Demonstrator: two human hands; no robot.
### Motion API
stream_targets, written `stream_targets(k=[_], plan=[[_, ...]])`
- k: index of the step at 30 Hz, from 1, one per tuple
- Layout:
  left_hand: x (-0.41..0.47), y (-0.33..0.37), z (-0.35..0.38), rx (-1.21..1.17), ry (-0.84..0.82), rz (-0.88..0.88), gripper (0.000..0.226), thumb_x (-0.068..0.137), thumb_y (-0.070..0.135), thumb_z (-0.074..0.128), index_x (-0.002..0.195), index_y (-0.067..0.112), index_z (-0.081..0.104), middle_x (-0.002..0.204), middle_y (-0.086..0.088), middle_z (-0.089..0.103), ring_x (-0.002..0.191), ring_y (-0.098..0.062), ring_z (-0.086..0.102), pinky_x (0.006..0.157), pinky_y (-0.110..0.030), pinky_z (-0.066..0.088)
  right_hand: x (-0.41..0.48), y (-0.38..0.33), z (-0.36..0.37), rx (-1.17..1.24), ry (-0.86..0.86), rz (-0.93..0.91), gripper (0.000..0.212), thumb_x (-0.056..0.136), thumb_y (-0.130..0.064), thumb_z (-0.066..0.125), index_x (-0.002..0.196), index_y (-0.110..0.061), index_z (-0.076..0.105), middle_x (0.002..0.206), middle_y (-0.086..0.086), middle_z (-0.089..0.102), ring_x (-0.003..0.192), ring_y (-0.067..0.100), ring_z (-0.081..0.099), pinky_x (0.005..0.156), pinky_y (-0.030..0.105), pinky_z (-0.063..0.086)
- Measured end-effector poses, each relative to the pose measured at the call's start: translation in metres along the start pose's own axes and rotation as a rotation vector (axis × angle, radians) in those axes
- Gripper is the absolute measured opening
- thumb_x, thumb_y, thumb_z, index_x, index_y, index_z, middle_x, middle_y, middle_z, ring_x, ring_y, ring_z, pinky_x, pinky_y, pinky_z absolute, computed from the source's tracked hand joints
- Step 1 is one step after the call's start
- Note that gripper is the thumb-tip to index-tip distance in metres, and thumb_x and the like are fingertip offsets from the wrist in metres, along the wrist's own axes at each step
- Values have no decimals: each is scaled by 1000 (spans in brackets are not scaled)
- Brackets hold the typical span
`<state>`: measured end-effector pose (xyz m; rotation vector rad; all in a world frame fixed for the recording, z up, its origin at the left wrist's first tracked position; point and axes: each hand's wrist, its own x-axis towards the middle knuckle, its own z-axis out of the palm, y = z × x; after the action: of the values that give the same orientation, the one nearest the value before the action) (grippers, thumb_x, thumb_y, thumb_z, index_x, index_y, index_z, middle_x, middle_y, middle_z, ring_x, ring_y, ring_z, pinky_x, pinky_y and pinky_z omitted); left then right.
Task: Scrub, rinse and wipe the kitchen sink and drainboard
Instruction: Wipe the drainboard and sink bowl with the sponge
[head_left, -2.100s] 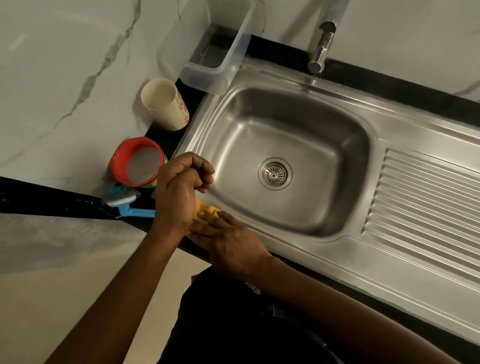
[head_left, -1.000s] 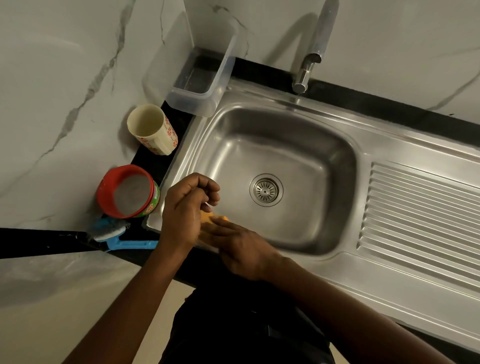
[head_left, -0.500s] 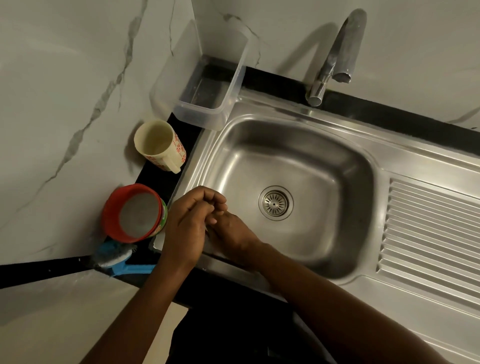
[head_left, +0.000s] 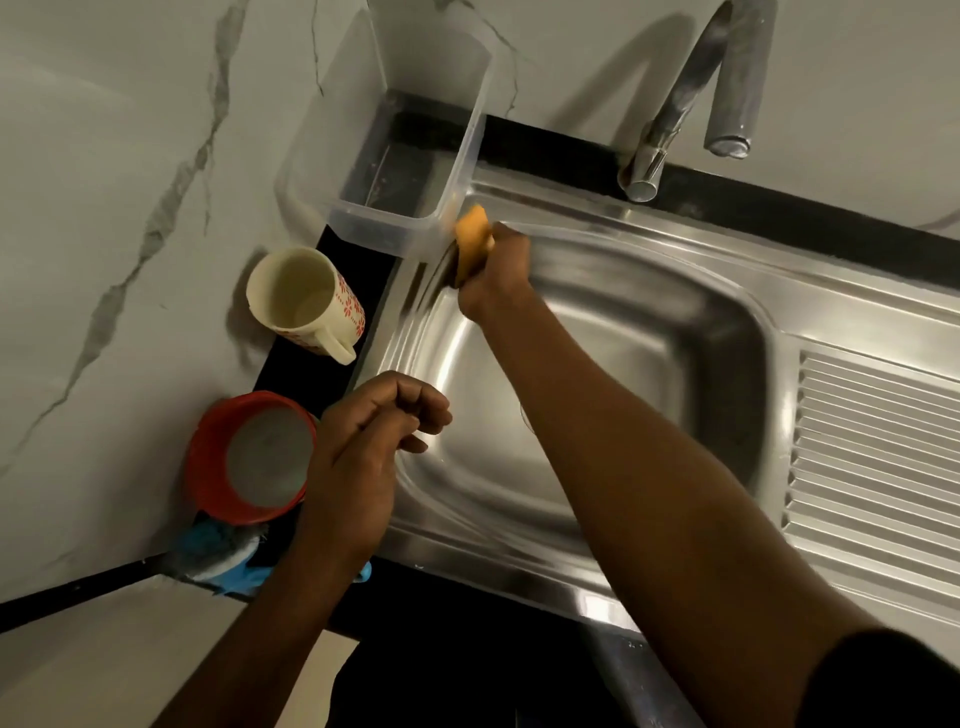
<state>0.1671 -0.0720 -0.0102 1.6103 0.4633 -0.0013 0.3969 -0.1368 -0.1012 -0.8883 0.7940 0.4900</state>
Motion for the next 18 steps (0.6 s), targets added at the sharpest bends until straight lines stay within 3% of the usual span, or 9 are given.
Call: stream_targets(k=[2,6,8,11,13,15,17,18], plan=[[0,1,-5,-5,-10,-6,26,85,11,47,90,7,73,91,-6,77,91,-23,73,74,-29,58,-2,0,11,-134,6,-10,21,106,-30,43,105,-14,55,86,4,54,74,18,55,85,40,54],[-2,-2,-9,-18,-17,-12,26,87,11,48,90,7,73,91,-5,77,91,-23,73,74,-27,58,4,34,-1,-369,15,-73,28,106,-45,42,102,-18,51,79,2,49,68,16,48,71,33,46],[-2,-3,-9,-9,-22,-16,26,87,12,48,90,8,73,91,-4,77,92,-22,73,73,-25,59,0,50,-11,-454,-33,-89,27,105,-37,36,87,-20,48,69,0,44,63,14,44,81,33,44],[-2,-4,-9,-4,-33,-9,26,87,10,48,90,7,73,91,-5,76,92,-22,72,73,-27,58,-8,70,-29,-504,-131,-49,30,108,-33,34,104,-14,56,68,2,43,67,14,44,88,36,44],[-1,-4,-8,-22,-40,-3,26,86,8,47,89,5,73,90,-6,76,91,-23,72,72,-29,57,-14,84,-40,-567,-154,-13,37,110,-38,33,96,-13,58,72,3,50,72,16,48,90,39,46],[-1,-3,-6,-22,-44,0,26,86,8,47,88,5,73,90,-7,76,90,-23,72,72,-29,56,-30,95,-51,-639,-201,30,42,111,-39,30,83,-17,52,71,4,51,70,17,48,78,33,48],[0,-2,-3,-25,-43,3,26,86,7,47,88,5,73,90,-8,76,90,-23,72,72,-29,56,-43,112,-67,-670,-235,85,42,112,-32,30,78,-18,49,68,3,49,65,16,47,61,25,44],[0,-1,-2,-26,-42,6,27,86,7,47,88,6,74,89,-8,76,90,-25,72,72,-29,56,-52,119,-73,-673,-255,141,38,111,-29,33,78,-18,49,69,2,49,67,15,48,59,24,43]])
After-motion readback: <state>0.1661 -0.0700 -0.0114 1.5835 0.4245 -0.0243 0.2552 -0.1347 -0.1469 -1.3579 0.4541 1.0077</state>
